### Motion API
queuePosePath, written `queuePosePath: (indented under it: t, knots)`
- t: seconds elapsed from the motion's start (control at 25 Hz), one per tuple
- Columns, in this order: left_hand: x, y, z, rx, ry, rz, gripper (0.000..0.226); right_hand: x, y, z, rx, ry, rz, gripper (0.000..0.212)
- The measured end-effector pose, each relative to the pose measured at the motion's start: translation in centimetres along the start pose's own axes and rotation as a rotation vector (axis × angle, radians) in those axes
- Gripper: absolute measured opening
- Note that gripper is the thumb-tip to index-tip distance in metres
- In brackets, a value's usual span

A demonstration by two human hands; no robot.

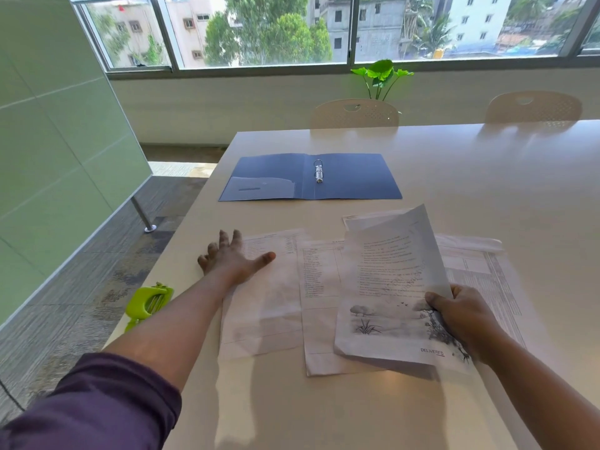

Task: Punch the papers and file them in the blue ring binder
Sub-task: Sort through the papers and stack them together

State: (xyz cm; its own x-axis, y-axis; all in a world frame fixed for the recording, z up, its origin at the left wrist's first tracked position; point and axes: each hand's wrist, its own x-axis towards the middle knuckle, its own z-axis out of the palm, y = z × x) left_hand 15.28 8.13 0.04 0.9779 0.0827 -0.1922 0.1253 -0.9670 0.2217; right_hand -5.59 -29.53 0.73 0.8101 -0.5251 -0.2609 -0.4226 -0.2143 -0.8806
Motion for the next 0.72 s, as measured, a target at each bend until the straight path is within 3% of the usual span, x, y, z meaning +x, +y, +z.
queuePosePath:
  t: [0.32, 0.52, 0.72]
  knots:
    - [0.2, -0.7, 1.2, 0.071, 0.143, 0.145, 0.111, 0.3, 0.1, 0.1, 0.0, 0.007, 0.006, 0.008]
    - [0.1, -1.3, 1.9, -0.072, 0.293, 0.227, 0.078, 0.2, 0.2, 0.1, 0.005, 0.006, 0.015, 0.006]
    - [-0.8, -1.7, 2.2, -0.329, 0.329, 0.348, 0.045, 0.0, 0.0, 0.1, 0.01, 0.004, 0.014, 0.006]
